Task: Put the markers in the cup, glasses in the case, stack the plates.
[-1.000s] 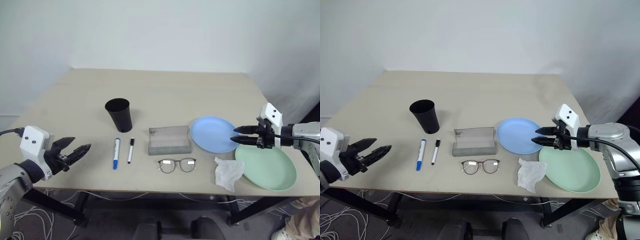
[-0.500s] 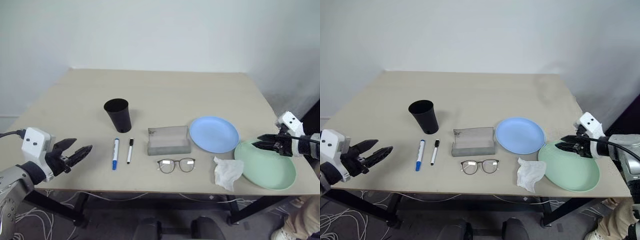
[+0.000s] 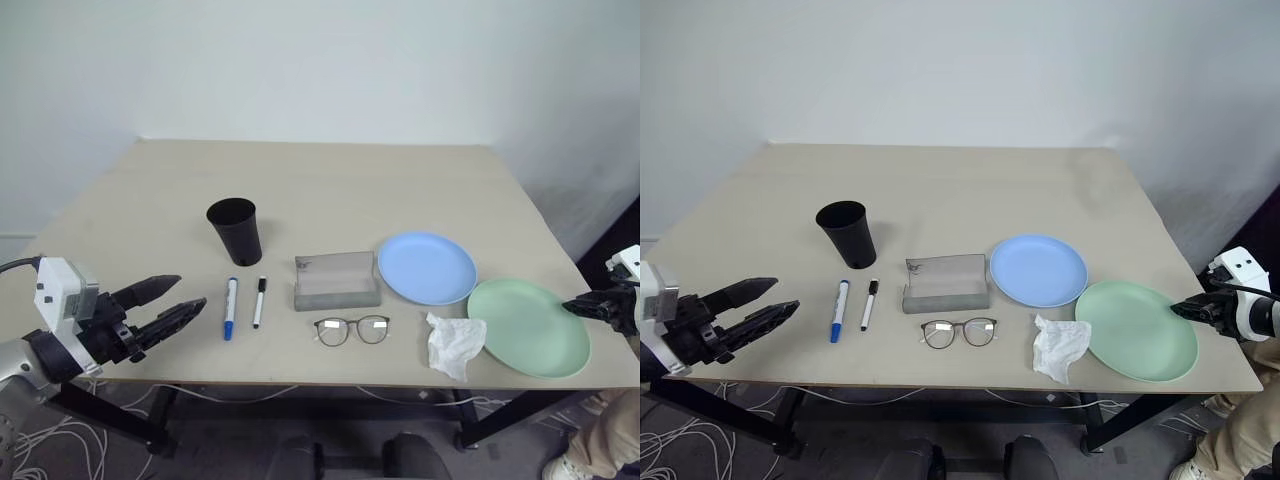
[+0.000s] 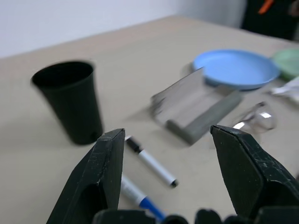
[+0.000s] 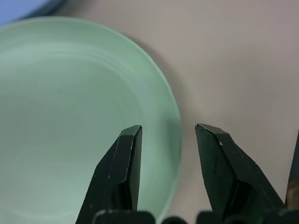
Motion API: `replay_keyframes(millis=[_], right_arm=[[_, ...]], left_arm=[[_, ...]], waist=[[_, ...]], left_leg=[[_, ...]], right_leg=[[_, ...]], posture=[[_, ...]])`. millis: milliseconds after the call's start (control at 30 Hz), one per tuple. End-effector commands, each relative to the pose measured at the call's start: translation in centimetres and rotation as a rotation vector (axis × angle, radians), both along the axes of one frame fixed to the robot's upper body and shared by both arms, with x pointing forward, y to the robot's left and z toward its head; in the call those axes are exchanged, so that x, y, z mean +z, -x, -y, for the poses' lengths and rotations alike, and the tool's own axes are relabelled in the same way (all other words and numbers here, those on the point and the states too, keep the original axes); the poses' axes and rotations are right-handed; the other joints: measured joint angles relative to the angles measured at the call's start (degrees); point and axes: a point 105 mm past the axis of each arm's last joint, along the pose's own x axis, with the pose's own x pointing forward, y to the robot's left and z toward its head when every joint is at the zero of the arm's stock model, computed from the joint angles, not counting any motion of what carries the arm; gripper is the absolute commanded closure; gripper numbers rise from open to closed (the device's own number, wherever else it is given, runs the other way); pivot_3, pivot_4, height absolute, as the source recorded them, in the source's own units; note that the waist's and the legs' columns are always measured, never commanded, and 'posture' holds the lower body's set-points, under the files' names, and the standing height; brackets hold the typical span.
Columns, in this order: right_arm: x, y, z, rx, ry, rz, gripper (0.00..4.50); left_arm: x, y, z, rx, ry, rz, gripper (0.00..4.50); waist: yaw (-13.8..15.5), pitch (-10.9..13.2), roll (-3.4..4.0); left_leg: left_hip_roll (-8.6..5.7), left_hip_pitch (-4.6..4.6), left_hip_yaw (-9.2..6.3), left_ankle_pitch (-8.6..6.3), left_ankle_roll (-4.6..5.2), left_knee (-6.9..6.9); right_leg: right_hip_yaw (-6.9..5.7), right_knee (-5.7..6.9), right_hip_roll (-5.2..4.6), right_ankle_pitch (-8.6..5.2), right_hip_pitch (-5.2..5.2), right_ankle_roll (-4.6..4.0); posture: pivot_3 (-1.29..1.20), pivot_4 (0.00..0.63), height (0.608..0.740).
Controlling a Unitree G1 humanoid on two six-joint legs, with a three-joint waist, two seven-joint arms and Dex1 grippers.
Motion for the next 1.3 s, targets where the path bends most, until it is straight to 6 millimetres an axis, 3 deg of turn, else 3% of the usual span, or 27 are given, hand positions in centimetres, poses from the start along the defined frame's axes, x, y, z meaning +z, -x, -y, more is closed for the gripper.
replay_keyframes(millis=[33, 467, 567, 700, 967, 1300], right_arm=[[1.0, -0.3, 0.6, -0.019, -0.004, 0.04, 2.55], [-1.3, 0.2, 0.6, -0.076, -0.06, -0.011, 2.55], [-1.5, 0.1, 0.4, -0.077, -0.069, -0.013, 3.09], [-1.3, -0.2, 0.3, -0.076, -0.072, -0.004, 4.42], [-0.7, -1.1, 0.7, -0.104, -0.065, 0.044, 4.47], [3.2, -3.6, 1.8, -0.297, -0.252, 0.212, 4.47]], left_arm=[[1.8, 0.4, 0.2, -0.04, -0.01, 0.062, 1.44], [2.1, 0.4, 0.4, -0.041, -0.013, 0.07, 1.44], [2.2, 0.4, 0.4, -0.037, -0.015, 0.071, 1.39], [2.1, 0.4, 0.5, -0.032, -0.016, 0.071, 1.39], [1.9, 0.3, 0.6, -0.023, -0.009, 0.073, 1.39], [1.5, 0.3, 0.5, -0.009, -0.009, 0.069, 1.39]], waist=[[-0.07, 0.0, 0.02], [-0.12, 0.02, 0.15], [-0.12, 0.02, 0.19], [-0.16, 0.01, 0.2], [-0.14, 0.03, 0.14], [-1.43, 0.05, 0.22]], left_leg=[[0.0, 0.01, -0.01, 0.0, 0.0, 0.02], [0.0, 0.12, -0.06, 0.0, 0.0, 0.18], [-0.01, 0.12, -0.08, 0.0, 0.0, 0.18], [-0.01, 0.14, -0.08, 0.0, 0.0, 0.18], [0.0, 0.58, -0.08, -0.02, -0.01, 0.16], [0.03, 0.66, -0.02, -0.01, 0.0, 0.15]], right_leg=[[0.0, 0.0, 0.0, 0.0, 0.03, 0.0], [-0.01, -0.01, 0.0, 0.0, 0.25, 0.01], [-0.01, -0.01, 0.0, 0.0, 0.26, 0.01], [-0.01, -0.01, 0.01, 0.0, 0.27, 0.01], [-0.01, -0.08, -0.02, -0.01, 0.56, 0.02], [0.04, -0.08, -0.04, -0.01, 0.54, 0.02]], posture=[[0.0, 0.0, 0.702], [0.0, 0.0, 0.702], [0.0, 0.0, 0.702], [0.0, 0.0, 0.702], [0.0, 0.0, 0.702], [0.0, 0.0, 0.702]])
